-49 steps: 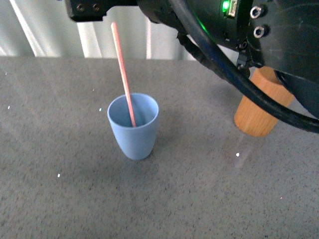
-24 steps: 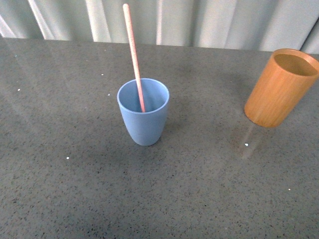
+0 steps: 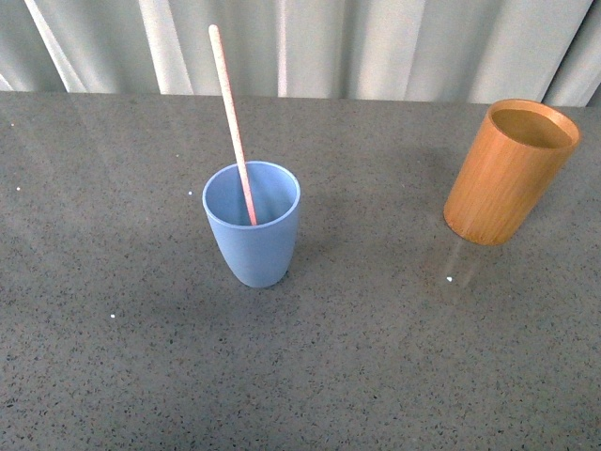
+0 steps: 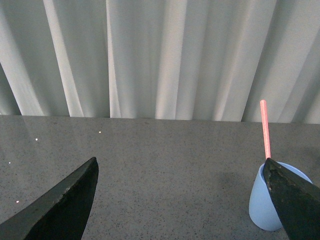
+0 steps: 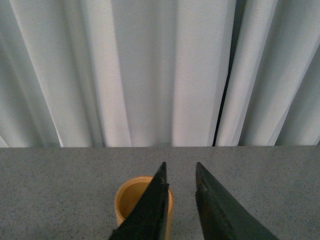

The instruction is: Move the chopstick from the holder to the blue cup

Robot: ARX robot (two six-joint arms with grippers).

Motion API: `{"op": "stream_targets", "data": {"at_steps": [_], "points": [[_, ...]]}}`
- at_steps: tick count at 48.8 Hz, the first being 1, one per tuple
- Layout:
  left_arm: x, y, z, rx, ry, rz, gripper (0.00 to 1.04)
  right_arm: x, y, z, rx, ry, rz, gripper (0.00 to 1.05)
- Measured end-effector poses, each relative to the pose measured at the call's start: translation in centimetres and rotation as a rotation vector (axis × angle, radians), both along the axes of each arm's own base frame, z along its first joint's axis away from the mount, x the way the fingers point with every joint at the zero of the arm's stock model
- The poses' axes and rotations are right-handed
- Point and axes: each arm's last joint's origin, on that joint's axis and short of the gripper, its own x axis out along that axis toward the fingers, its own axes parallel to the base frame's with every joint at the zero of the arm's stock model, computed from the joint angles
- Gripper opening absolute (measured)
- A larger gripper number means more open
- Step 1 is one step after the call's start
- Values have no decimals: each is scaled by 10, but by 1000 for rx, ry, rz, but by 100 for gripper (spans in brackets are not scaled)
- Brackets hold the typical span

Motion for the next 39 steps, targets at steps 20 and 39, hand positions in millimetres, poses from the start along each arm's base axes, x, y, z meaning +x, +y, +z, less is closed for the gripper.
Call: {"op": "stream_targets", "data": {"at_steps": [20,39], "points": [[0,0,0,0,0,0,98,-43,-25,-20,2,-1,5,1],[0,0,0,0,0,0,98,-66,-39,-33,3,-13,4,1]]}}
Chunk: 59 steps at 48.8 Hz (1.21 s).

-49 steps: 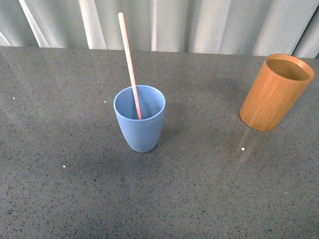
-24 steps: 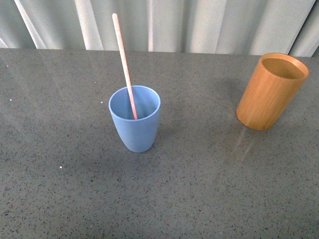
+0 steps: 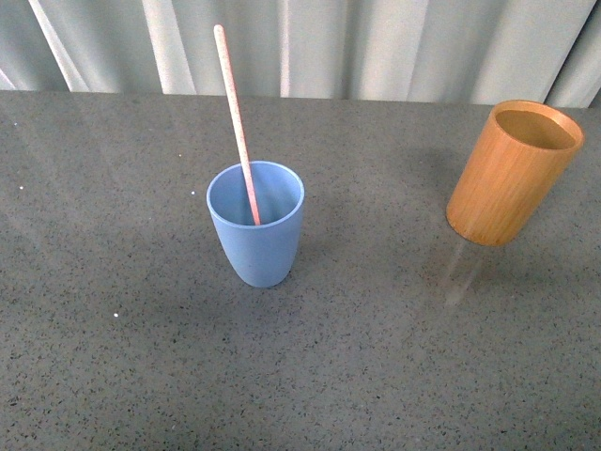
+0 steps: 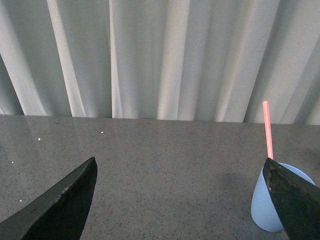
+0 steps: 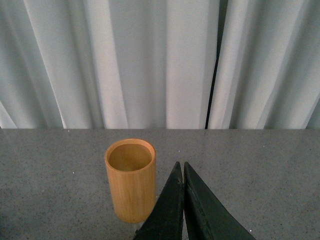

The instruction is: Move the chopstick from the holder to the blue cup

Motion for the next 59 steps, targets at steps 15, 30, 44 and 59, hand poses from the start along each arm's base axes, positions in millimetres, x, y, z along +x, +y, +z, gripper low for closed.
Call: {"op": "stream_targets", "data": {"at_steps": [15,30,44,59], "points": [[0,0,0,0,0,0,98,-10,0,4,0,-14,-1,1],[0,0,0,0,0,0,98,-20,0,5,0,-19,-1,1],[0,0,0,0,0,0,98,-26,0,5,0,-20,-1,1],[0,0,0,0,0,0,98,-32,0,5,1,-19,-1,1]]}}
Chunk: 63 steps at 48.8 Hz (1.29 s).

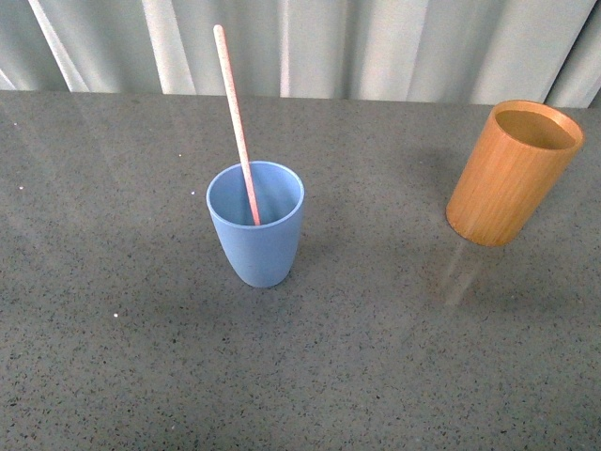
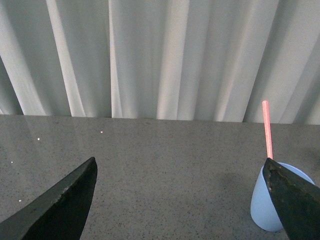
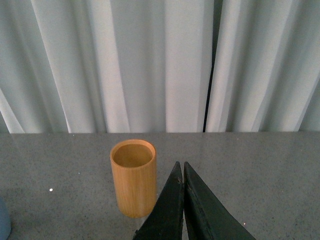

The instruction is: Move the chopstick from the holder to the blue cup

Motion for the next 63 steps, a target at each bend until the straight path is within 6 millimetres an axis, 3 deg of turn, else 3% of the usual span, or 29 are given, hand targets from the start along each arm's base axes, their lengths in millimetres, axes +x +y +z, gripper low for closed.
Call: {"op": "stream_targets", "data": {"at_steps": [5,19,30,46,63], "points": [[0,0,0,0,0,0,98,-9,0,-3,0,8,-1,1],[0,0,0,0,0,0,98,-10,0,-3,0,5,-1,3],[0,0,0,0,0,0,98,-10,0,-3,0,5,-1,50],[0,0,0,0,0,0,98,-10,0,-3,2,5,-1,96],[0,0,0,0,0,0,98,-10,0,-3,6,5,-1,95]]}}
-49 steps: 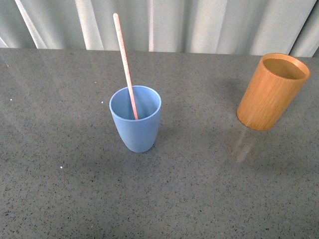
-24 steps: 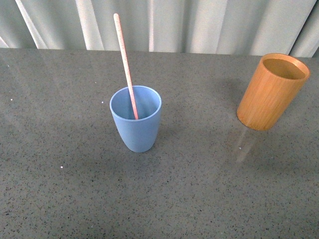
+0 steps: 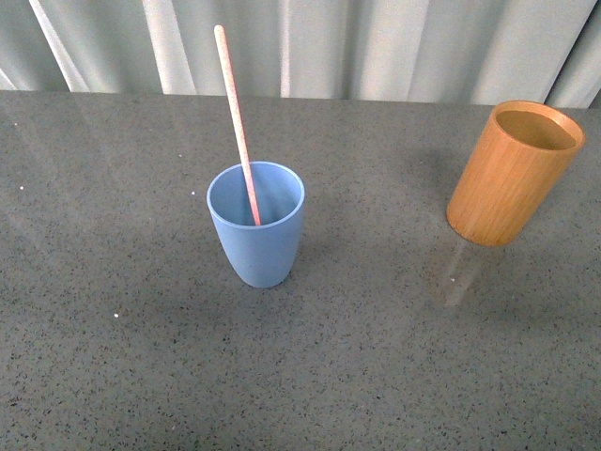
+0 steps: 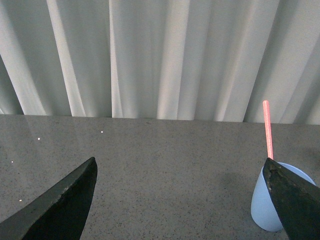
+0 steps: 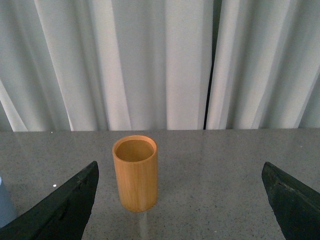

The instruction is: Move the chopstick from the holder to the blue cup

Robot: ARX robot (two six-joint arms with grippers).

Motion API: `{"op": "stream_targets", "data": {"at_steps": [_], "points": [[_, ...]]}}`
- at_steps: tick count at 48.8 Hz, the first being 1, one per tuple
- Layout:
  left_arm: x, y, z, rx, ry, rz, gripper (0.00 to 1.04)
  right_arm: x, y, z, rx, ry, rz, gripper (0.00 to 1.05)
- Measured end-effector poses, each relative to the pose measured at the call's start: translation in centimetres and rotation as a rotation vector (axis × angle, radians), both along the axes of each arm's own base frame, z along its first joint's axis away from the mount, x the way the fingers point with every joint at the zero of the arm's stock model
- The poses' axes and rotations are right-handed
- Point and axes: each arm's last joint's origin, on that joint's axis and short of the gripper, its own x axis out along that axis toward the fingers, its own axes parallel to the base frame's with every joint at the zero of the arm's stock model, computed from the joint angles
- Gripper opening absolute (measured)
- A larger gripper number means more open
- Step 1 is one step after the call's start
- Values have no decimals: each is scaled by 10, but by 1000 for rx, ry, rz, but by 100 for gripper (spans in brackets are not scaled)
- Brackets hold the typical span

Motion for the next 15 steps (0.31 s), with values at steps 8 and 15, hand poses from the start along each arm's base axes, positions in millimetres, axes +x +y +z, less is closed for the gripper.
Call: {"op": "stream_targets", "data": {"at_steps": [8,15], "points": [[0,0,0,0,0,0,98,0,0,0,0,0,0,95],[0,0,0,0,0,0,98,0,0,0,0,0,0,95]]}}
